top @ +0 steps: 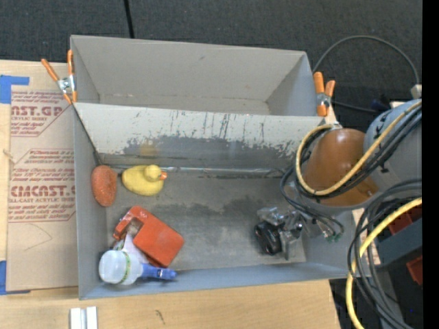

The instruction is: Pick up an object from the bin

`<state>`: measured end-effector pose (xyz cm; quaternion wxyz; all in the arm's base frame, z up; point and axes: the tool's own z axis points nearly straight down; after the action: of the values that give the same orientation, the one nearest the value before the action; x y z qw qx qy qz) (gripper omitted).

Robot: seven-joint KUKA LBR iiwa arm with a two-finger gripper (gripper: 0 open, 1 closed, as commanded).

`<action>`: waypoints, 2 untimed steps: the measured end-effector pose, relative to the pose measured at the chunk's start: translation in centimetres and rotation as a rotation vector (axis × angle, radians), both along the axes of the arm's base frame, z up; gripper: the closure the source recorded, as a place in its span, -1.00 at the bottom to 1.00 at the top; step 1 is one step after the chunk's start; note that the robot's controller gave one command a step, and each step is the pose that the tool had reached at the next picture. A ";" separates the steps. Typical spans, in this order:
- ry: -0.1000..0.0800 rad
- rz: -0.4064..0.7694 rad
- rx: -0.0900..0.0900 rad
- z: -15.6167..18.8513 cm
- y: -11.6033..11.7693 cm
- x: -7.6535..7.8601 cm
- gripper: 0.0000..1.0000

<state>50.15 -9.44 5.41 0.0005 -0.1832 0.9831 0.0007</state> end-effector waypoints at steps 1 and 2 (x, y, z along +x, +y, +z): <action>0.005 0.000 0.001 0.9 0.0 -0.1 1.00; 0.004 -0.001 0.000 1.9 0.1 -0.1 1.00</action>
Offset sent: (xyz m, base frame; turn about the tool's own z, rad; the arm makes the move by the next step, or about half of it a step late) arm 0.0001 0.0000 0.0391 0.0000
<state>50.10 -9.38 7.33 -0.0015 -0.1829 0.9831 0.0011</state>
